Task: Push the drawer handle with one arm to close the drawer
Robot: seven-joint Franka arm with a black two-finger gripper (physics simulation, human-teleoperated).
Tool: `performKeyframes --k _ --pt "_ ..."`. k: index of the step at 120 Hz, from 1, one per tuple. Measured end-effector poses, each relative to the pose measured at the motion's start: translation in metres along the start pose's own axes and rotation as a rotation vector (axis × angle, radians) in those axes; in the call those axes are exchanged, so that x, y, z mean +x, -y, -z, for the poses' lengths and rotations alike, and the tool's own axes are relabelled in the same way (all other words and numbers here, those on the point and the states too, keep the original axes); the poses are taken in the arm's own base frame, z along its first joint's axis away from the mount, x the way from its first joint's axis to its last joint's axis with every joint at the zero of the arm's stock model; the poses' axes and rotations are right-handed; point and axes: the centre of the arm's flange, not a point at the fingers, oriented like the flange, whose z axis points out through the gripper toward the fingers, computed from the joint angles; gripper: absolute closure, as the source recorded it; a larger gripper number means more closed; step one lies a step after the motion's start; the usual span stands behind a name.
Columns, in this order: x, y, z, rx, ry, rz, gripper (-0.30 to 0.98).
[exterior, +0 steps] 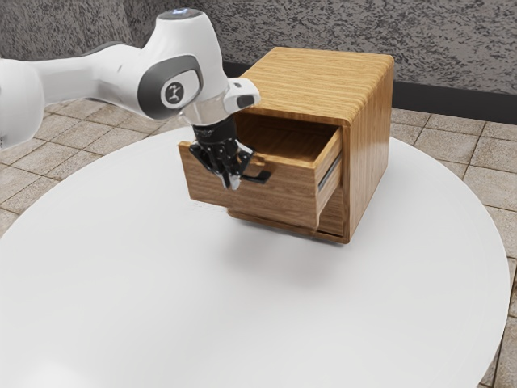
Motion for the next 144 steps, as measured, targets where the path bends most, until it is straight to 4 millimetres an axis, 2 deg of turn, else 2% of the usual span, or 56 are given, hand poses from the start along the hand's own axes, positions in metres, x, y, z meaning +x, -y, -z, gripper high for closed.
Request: performKeyframes --k 9,22,67,86,114,126,138,144 --pt "0.018 0.014 -0.007 0.001 -0.002 0.019 0.69" --pt "0.043 0.019 -0.021 -0.012 0.001 0.026 0.69" --pt "0.078 0.012 -0.015 -0.005 -0.058 -0.015 0.68" --pt "0.095 0.012 -0.021 -0.011 -0.08 -0.023 0.68" --pt "0.114 0.009 -0.034 -0.013 -0.156 -0.063 0.67" --pt "0.121 0.006 -0.032 -0.014 -0.201 -0.085 0.67" --pt "0.12 -0.005 -0.028 -0.021 -0.227 -0.112 0.67" --pt "0.108 -0.016 -0.023 -0.028 -0.221 -0.122 0.66"
